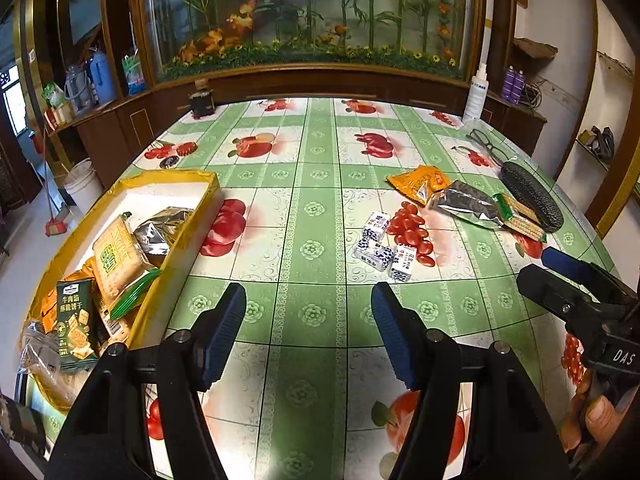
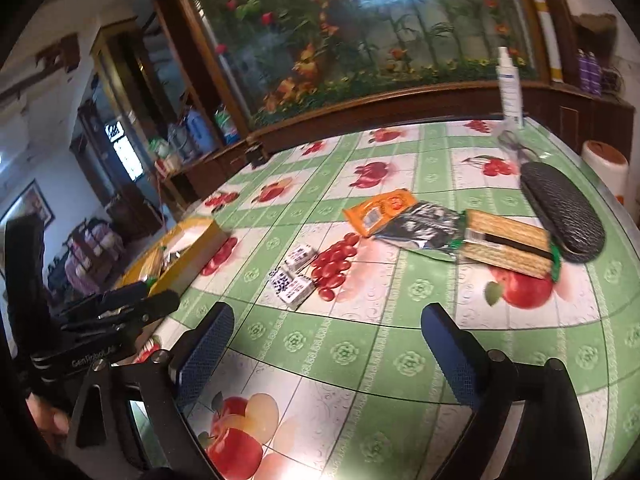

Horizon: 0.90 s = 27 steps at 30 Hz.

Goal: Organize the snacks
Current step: 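Withdraw both tools from the tray toward the white candy packets and red candies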

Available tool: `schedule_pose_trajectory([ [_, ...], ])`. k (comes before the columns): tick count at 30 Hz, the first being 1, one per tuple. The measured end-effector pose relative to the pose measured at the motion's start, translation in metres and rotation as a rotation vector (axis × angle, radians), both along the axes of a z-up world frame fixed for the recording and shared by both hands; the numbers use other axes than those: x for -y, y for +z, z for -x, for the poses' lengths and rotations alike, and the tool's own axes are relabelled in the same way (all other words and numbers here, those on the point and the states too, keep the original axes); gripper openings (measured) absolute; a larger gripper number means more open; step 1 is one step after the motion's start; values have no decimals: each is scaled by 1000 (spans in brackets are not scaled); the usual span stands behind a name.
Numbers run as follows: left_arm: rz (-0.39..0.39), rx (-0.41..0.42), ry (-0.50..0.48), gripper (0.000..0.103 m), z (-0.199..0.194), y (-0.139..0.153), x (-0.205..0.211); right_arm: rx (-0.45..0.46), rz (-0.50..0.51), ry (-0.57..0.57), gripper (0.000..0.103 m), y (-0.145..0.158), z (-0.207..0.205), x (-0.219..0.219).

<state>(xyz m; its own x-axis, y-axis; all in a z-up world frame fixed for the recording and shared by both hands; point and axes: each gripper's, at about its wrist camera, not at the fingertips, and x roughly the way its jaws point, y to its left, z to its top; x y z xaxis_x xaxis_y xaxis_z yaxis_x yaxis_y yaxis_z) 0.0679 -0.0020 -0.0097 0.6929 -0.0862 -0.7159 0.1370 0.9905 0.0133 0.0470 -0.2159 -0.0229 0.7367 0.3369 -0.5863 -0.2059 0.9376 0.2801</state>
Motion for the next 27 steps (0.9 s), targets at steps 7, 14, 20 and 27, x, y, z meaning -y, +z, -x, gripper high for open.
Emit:
schedule_pose_trajectory([
  [7,85,-96,-89,64,-26,-12,12,-2,55,-59,95,3,-32,35],
  [14,113,-134,-94,64,-68,-18,26,-50,279,17,95,-11,-73,52],
  [20,33,-189,-196,64,-105,-32,59,-108,361,111,95,-28,-101,62],
  [27,-34,-238,-246,62,-124,-57,81,-150,325,162,96,-35,-123,82],
])
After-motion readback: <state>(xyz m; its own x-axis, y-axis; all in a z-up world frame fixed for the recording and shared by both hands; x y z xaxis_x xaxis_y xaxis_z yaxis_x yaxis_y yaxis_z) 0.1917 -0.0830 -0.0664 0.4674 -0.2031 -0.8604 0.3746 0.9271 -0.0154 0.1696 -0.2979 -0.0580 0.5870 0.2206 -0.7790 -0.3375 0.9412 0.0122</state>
